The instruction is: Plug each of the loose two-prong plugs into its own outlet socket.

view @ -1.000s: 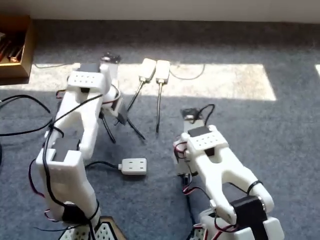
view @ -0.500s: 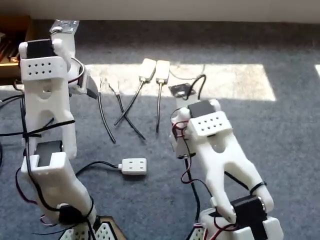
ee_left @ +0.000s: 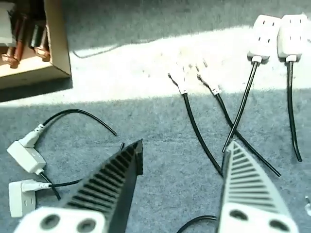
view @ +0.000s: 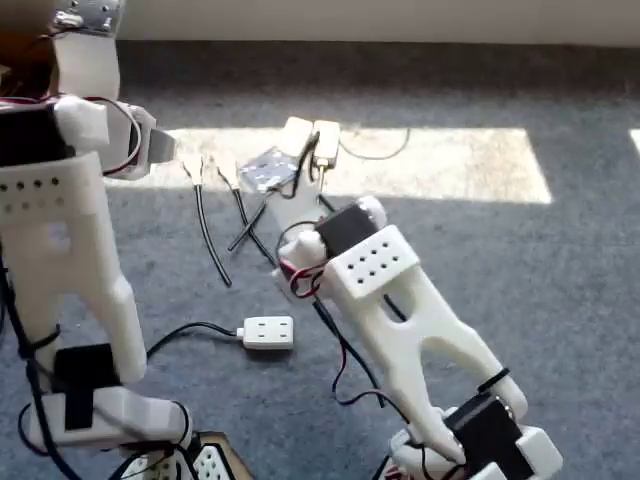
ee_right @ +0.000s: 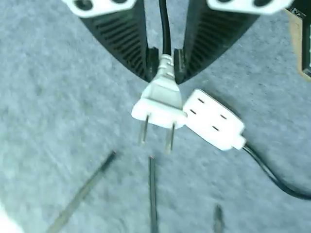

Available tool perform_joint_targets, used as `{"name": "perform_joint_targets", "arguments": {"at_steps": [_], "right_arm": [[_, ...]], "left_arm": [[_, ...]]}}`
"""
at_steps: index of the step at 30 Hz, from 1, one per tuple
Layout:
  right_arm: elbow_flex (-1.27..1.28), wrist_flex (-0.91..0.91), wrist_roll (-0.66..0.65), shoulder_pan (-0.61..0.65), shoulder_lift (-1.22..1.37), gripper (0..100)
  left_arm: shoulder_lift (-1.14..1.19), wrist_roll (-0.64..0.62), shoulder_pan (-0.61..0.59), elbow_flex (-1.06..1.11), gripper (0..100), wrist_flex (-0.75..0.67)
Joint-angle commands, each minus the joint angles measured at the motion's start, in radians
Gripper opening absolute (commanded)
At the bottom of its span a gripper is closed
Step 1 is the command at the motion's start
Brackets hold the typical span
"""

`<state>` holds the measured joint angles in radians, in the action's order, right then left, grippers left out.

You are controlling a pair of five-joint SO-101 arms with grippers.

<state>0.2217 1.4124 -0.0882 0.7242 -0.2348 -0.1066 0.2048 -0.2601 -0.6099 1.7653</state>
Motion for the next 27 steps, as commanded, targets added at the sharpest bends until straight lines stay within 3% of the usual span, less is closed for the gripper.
{"name": "perform_joint_targets", "arguments": {"at_steps": [1, 6, 11, 14, 19, 23, 27], "right_arm": [[-0.056, -0.039, 0.018, 0.117, -0.007, 0.5], [0.131, -0.119, 0.017, 0.159, -0.018, 0.5], [0.383, -0.430, 0.003, 0.128, -0.081, 0.5], [0.575, -0.622, -0.029, 0.074, -0.226, 0.5], [0.727, -0.731, -0.044, -0.010, -0.516, 0.5], [0.792, -0.734, -0.044, 0.005, -0.661, 0.5], [0.826, -0.736, -0.077, 0.064, -0.636, 0.5]], "left_arm": [[-0.231, 0.006, -0.056, 0.104, 27, 0.011], [-0.421, 0.115, -0.153, 0.556, 27, -0.040], [-0.581, 0.144, -0.222, 1.059, 28, -0.413], [-0.690, 0.169, -0.231, 1.276, 29, -0.549], [-0.826, 0.230, -0.156, 1.434, 29, -0.589], [-0.872, 0.215, -0.082, 1.481, 43, -0.588], [-0.878, 0.157, 0.002, 1.457, 55, -0.566]]}}
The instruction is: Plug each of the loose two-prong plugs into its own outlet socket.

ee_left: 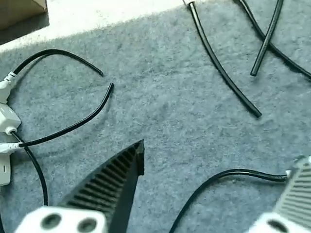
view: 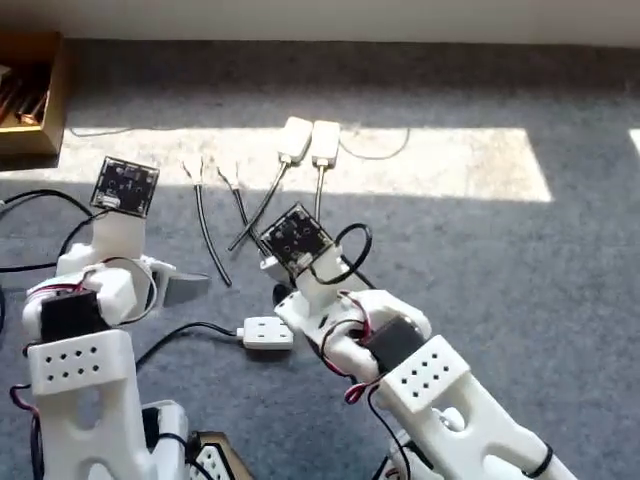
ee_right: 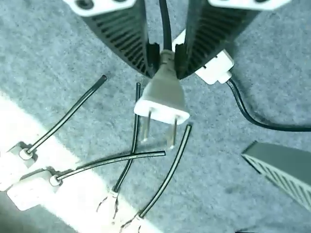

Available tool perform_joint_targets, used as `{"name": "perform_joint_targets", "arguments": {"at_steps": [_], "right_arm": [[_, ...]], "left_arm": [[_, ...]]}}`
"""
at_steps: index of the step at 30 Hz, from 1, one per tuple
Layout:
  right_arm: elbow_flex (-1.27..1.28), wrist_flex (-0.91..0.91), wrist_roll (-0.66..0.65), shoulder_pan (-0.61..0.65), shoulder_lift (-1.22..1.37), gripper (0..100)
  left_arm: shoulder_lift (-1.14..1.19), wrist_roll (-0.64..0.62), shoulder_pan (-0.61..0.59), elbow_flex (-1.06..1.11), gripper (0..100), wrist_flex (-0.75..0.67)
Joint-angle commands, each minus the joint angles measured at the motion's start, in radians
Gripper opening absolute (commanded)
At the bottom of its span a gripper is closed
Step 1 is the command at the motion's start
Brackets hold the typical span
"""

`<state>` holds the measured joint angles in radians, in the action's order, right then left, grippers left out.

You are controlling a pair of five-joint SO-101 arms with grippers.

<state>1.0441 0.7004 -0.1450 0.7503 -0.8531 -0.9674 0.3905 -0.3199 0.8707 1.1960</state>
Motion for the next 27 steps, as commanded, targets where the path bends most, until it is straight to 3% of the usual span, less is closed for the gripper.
{"name": "perform_joint_targets", "arguments": {"at_steps": [1, 8, 17, 27], "right_arm": [[0.008, -0.024, -0.020, 0.045, -0.002, 0.5], [0.005, -0.025, -0.020, 0.114, 0.096, 0.5], [-0.013, -0.005, -0.017, 0.131, 0.108, 0.5], [-0.157, 0.257, -0.020, 0.186, -0.047, 0.5]], "left_arm": [[-0.018, -0.048, 0.085, -0.035, 55, 0.012], [-0.019, -0.135, 0.236, -0.042, 55, 0.017], [-0.018, -0.157, 0.232, 0.039, 55, -0.034], [-0.018, -0.161, 0.216, 0.186, 55, -0.186]]}}
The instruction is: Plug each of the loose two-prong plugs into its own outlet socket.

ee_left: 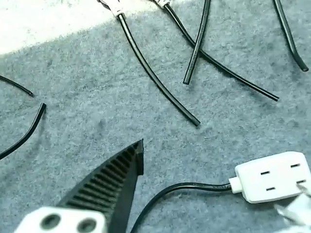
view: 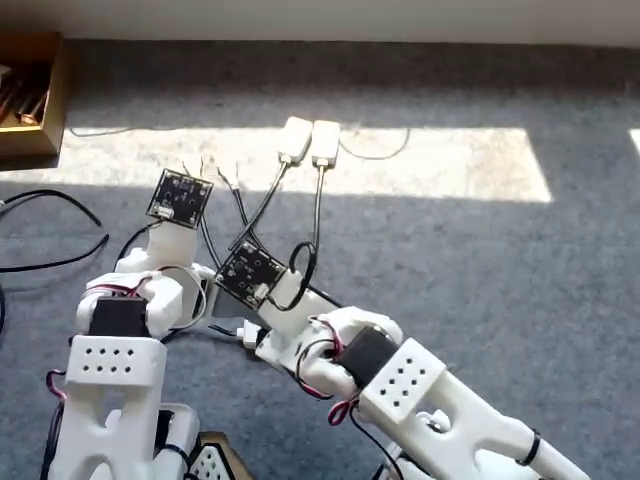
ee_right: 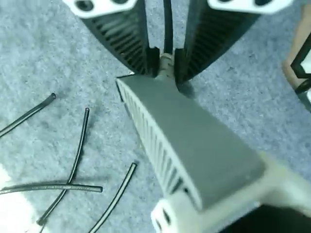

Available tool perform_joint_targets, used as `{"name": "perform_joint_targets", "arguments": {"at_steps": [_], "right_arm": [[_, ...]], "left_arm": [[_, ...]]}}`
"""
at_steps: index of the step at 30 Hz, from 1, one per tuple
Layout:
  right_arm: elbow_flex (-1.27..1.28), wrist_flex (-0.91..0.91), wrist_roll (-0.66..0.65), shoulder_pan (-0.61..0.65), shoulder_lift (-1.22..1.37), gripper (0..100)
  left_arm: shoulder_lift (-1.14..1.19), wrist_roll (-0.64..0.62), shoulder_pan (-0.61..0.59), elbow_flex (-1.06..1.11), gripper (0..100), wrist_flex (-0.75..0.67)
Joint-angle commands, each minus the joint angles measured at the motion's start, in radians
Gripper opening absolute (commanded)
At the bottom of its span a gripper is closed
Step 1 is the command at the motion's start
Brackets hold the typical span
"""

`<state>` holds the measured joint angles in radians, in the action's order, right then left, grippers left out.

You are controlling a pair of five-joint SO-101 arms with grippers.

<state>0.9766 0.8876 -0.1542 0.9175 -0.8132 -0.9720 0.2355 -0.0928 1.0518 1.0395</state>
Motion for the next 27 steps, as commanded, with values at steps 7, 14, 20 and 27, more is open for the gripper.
{"name": "perform_joint_targets", "arguments": {"at_steps": [7, 14, 20, 27], "right_arm": [[-0.343, 0.285, -0.015, 0.018, -0.124, 0.5], [-0.398, 0.306, -0.015, -0.008, -0.064, 0.5], [-0.325, 0.341, -0.015, -0.044, -0.015, 0.5], [-0.199, 0.343, -0.180, -0.044, 0.079, 0.5]], "left_arm": [[-0.013, -0.008, -0.012, 0.008, 55, -0.034], [-0.013, -0.008, -0.012, 0.010, 55, -0.028], [-0.007, -0.008, -0.128, -0.019, 55, -0.127], [-0.004, -0.006, -0.222, -0.024, 50, -0.184]]}}
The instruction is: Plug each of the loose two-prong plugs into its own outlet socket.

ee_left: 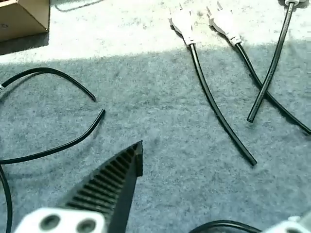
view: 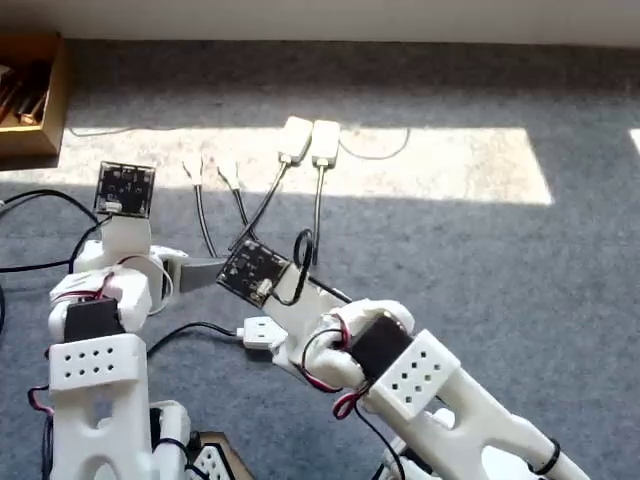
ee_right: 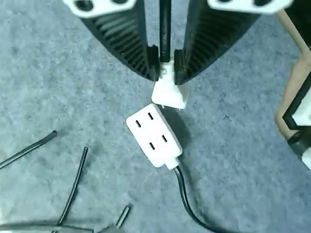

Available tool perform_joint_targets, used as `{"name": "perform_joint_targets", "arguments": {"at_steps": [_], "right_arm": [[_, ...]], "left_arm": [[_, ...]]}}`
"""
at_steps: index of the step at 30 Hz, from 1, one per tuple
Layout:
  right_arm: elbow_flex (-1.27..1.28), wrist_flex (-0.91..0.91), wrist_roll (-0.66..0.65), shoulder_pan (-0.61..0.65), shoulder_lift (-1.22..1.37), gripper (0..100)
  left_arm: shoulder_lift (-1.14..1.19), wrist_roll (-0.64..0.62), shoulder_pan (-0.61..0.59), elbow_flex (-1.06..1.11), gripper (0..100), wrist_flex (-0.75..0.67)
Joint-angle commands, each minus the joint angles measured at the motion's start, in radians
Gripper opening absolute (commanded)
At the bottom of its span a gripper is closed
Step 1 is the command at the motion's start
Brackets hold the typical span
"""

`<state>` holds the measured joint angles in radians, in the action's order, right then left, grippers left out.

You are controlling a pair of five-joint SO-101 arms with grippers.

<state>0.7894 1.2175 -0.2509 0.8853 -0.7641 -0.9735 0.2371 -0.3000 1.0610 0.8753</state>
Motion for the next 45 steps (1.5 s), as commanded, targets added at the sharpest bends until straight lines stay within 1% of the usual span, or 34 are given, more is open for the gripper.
{"name": "perform_joint_targets", "arguments": {"at_steps": [1, 3, 5, 7, 9, 11, 13, 17, 20, 21, 26, 28, 33, 41, 45], "right_arm": [[-0.025, 0.022, -0.127, -0.012, 0.048, 0.5], [-0.077, 0.053, -0.218, -0.012, 0.090, 0.5], [-0.177, 0.091, -0.276, -0.033, 0.147, 0.5], [-0.303, 0.128, -0.318, -0.062, 0.220, 0.5], [-0.435, 0.173, -0.365, -0.091, 0.317, 0.5], [-0.562, 0.228, -0.442, -0.101, 0.423, 0.5], [-0.671, 0.288, -0.526, -0.097, 0.518, 0.5], [-0.891, 0.429, -0.684, -0.071, 0.691, 0.5], [-1.027, 0.544, -0.793, -0.059, 0.800, 0.5], [-1.056, 0.549, -0.810, -0.061, 0.826, 0.5], [-1.076, 0.541, -0.847, -0.064, 0.883, 0.5], [-1.076, 0.492, -0.845, -0.068, 0.885, 0.5], [-1.067, 0.421, -0.844, -0.071, 0.889, 0.5], [-0.849, 0.278, -0.792, -0.077, 0.872, 0.5], [-0.753, 0.222, -0.790, -0.073, 0.734, 0.5]], "left_arm": [[-0.002, -0.008, -0.015, -0.033, 50, -0.020], [-0.002, -0.011, -0.015, -0.036, 50, -0.005], [0.013, -0.011, -0.016, -0.059, 50, 0.046], [0.065, -0.011, -0.021, -0.097, 50, 0.089], [0.139, -0.020, -0.045, -0.128, 50, 0.094], [0.225, -0.029, -0.068, -0.159, 50, 0.094], [0.306, -0.028, -0.090, -0.173, 50, 0.064], [0.470, -0.015, -0.153, -0.171, 50, -0.046], [0.575, 0.072, -0.194, -0.171, 50, -0.089], [0.598, 0.091, -0.206, -0.171, 50, -0.095], [0.659, 0.158, -0.283, -0.170, 50, -0.123], [0.659, 0.166, -0.308, -0.170, 50, -0.126], [0.659, 0.167, -0.312, -0.171, 50, -0.127], [0.659, 0.167, -0.311, -0.171, 50, -0.147], [0.662, 0.169, -0.314, -0.171, 50, -0.146]]}}
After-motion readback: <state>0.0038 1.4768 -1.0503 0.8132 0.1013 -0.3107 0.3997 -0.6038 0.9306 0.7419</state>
